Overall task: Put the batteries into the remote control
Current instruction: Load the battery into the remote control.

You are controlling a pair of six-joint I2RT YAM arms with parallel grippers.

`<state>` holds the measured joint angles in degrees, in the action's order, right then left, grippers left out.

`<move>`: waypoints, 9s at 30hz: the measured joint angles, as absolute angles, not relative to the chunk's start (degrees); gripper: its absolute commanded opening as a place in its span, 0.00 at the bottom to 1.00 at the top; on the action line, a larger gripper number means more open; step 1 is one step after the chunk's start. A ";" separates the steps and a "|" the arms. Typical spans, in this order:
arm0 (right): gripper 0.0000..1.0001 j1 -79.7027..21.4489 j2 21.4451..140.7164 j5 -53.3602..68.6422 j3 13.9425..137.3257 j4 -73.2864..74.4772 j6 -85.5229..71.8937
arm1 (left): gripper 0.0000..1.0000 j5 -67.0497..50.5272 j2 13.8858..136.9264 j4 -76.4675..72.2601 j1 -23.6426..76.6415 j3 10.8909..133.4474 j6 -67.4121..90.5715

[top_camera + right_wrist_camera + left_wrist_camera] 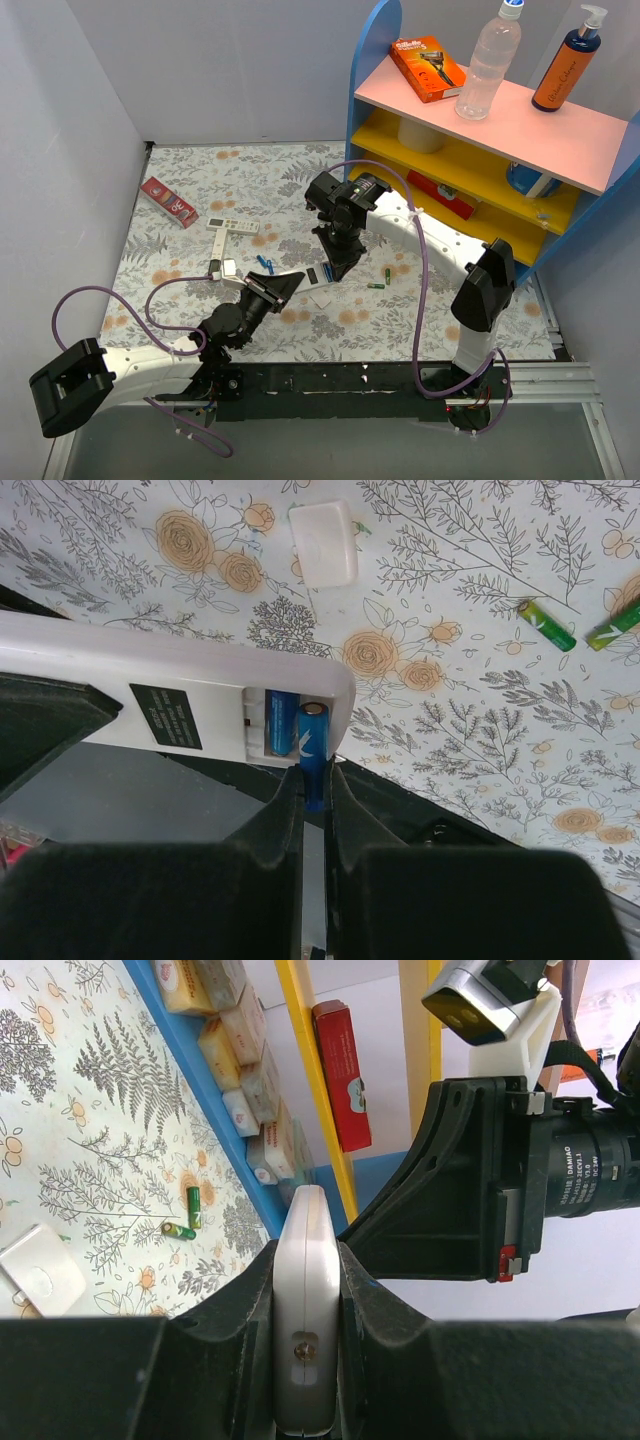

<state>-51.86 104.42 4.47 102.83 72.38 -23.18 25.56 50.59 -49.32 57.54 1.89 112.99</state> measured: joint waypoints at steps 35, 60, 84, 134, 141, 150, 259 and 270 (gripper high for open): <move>0.21 -52.16 106.56 2.33 106.56 73.93 -25.34 | 0.00 26.61 50.65 -48.31 57.52 3.09 113.47; 0.74 -52.23 101.93 1.89 105.45 66.48 -22.81 | 0.00 26.92 49.87 -43.77 57.54 3.68 114.43; 0.62 -43.22 62.15 28.82 53.87 23.73 16.58 | 0.00 13.39 48.58 -52.38 54.02 3.03 114.45; 0.34 -43.13 59.68 40.73 52.53 20.64 26.72 | 0.00 7.64 46.02 -50.63 51.48 3.03 114.45; 0.29 -43.13 59.96 40.27 52.53 20.21 26.33 | 0.00 7.44 46.02 -50.65 51.48 3.03 114.45; 0.25 -43.13 61.60 38.98 52.53 19.44 25.82 | 0.00 7.79 46.04 -50.85 51.09 2.48 114.28; 0.56 -39.72 66.35 31.97 47.66 7.46 -20.36 | 0.00 7.05 37.82 -42.37 49.71 0.69 114.43; 0.33 -38.76 66.78 36.01 45.52 2.61 -23.68 | 0.00 7.14 38.02 -43.00 49.65 0.69 114.28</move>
<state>-38.76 66.78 36.01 45.52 2.61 -23.68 7.14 38.02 -43.00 49.65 0.69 114.28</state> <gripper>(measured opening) 0.350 0.196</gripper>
